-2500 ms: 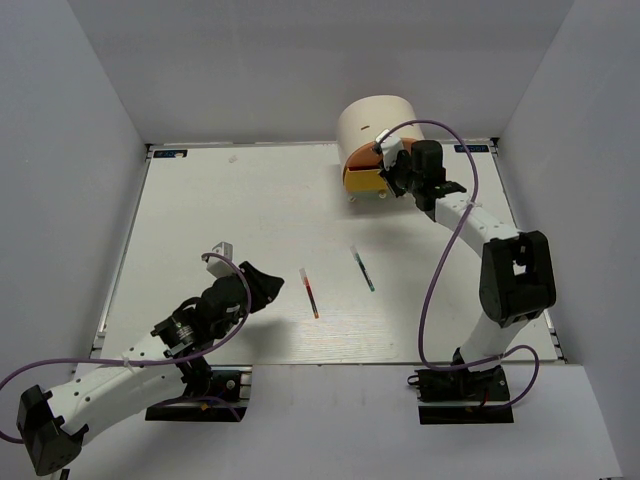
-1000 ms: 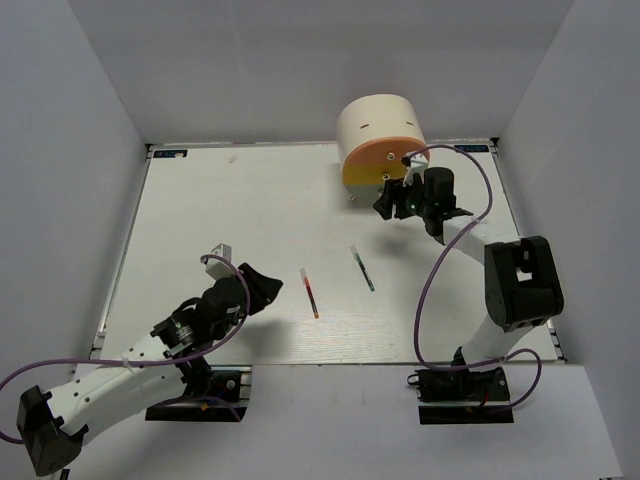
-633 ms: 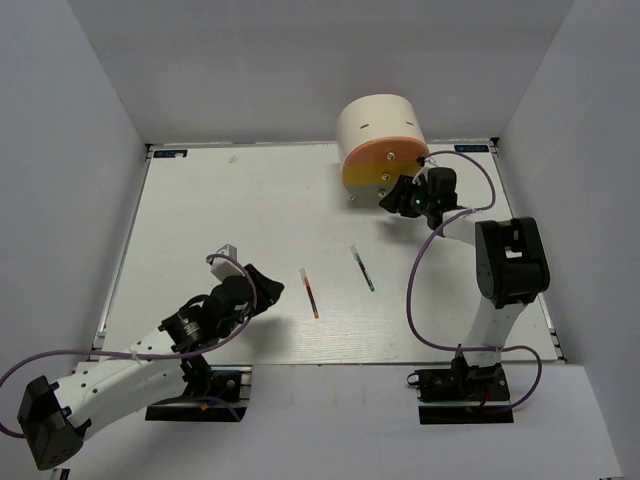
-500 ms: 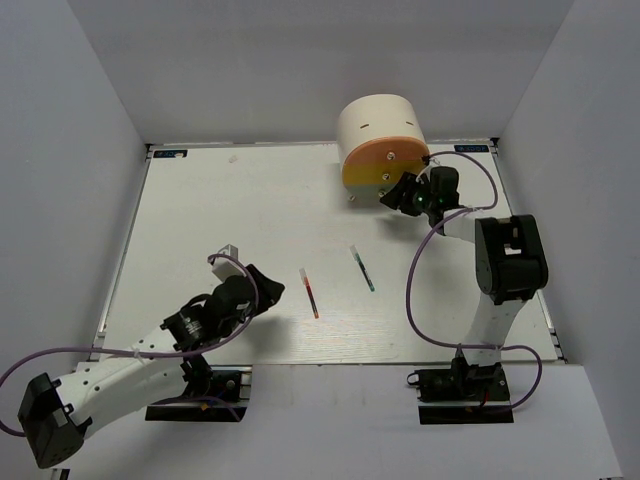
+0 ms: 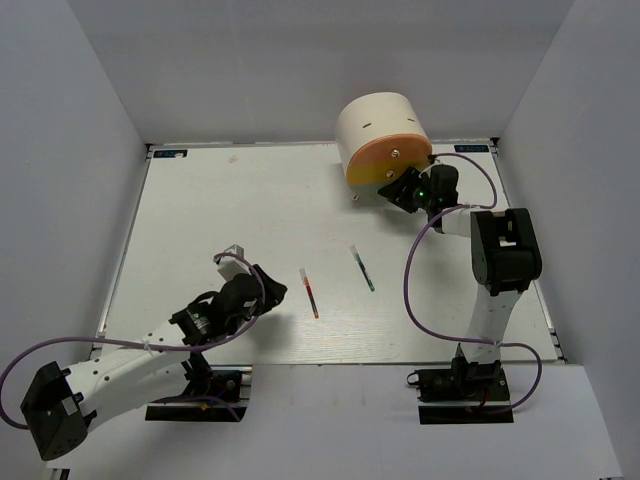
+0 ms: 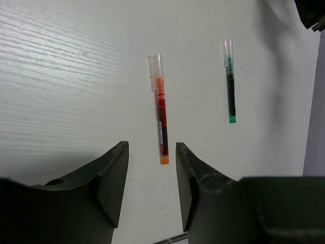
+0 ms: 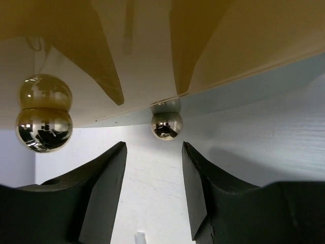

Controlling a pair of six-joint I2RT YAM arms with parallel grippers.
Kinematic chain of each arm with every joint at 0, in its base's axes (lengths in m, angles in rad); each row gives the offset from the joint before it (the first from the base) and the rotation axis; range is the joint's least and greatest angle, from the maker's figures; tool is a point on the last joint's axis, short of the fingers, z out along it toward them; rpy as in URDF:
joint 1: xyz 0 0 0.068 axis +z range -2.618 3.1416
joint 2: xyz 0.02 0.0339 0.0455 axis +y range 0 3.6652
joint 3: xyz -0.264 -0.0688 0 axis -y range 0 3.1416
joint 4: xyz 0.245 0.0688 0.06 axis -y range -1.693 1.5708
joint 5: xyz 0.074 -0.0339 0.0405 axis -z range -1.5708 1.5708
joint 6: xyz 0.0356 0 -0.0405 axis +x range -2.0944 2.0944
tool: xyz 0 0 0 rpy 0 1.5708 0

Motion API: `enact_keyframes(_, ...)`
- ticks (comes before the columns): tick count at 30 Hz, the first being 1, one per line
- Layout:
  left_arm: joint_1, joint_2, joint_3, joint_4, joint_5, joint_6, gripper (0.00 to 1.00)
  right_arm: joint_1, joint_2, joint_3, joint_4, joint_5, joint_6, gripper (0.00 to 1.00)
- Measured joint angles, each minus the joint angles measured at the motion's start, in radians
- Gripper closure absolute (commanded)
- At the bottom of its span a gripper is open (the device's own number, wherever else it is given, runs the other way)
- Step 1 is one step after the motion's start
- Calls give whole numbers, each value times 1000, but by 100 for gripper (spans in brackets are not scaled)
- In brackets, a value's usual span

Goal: Sort the stationery into containers
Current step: Open the drawer in the storage box.

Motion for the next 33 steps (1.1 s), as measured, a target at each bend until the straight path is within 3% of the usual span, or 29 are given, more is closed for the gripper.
enact_keyframes(13, 0, 34, 2, 28, 0, 0, 47, 0, 0, -1, 19, 3, 145, 54)
enact_keyframes(33, 0, 71, 19, 42, 4, 0, 47, 0, -13, -49, 42, 35, 230, 54)
